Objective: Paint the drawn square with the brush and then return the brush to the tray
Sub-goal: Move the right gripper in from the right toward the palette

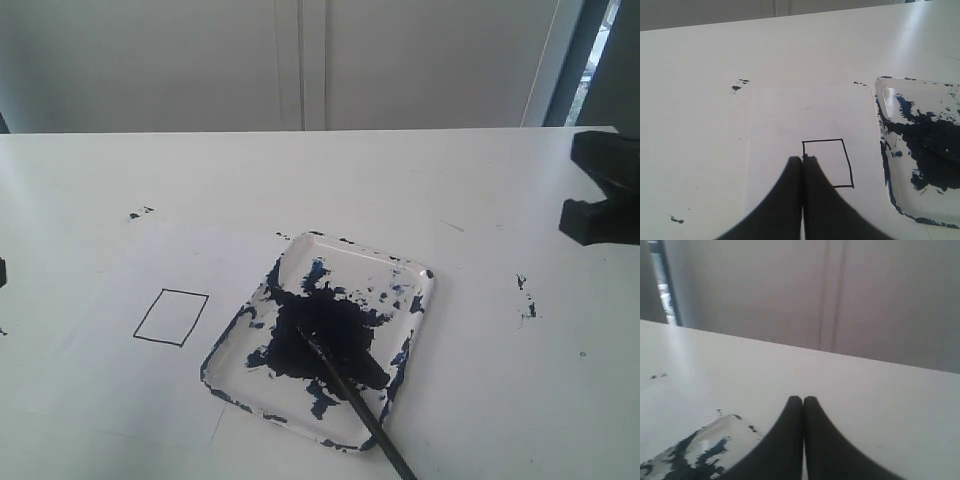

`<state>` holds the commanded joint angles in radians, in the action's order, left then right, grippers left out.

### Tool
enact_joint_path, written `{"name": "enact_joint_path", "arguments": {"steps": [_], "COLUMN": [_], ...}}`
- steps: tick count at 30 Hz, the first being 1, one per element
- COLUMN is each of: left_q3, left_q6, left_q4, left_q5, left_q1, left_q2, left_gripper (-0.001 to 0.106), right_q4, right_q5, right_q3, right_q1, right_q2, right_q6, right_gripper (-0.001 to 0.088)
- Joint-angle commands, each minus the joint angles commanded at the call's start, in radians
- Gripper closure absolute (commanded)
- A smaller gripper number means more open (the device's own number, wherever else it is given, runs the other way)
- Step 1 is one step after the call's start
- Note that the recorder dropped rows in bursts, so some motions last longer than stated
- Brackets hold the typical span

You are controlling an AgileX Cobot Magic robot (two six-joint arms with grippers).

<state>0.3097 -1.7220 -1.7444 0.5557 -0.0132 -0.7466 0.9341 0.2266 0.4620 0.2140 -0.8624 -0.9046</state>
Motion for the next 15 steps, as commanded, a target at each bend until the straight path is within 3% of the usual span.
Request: {"name": "enact_joint_path", "arguments": {"steps": [5, 8, 10, 12, 14, 15], "left_q3": [0.0, 0.0, 0.0, 0.0, 0.0, 0.0], "left_q6": [0.0, 0.0, 0.0, 0.0, 0.0, 0.0], "left_q4": [0.0, 0.0, 0.0, 0.0, 0.0, 0.0], "left_q5": [0.0, 0.0, 0.0, 0.0, 0.0, 0.0], "left_q1": [0.0, 0.0, 0.0, 0.0, 0.0, 0.0], "left_q2": [0.0, 0.0, 0.0, 0.0, 0.0, 0.0], "left_gripper": [0.105, 0.105, 0.105, 0.105, 0.105, 0.105], "right_q4": [-0.239, -0.385, -0.525, -0.676, -0.934, -1.124], "right_q5": [-0.245, -0.393, -0.516, -0.592, -0.658, -0.712], "right_q3": [0.0, 0.001, 0.001, 0.001, 0.001, 0.001], "right_q1": [0.056, 0.081, 0.117, 0.178, 0.252, 0.296], "right_q2": [0.002, 0.002, 0.002, 0.002, 0.002, 0.002], "right_q6": [0.368, 0.459, 0.466, 0.58, 0.873, 1.075], "right_gripper": [0.0868, 0.0868, 0.0868, 0.0868, 0.0868, 0.0868]}}
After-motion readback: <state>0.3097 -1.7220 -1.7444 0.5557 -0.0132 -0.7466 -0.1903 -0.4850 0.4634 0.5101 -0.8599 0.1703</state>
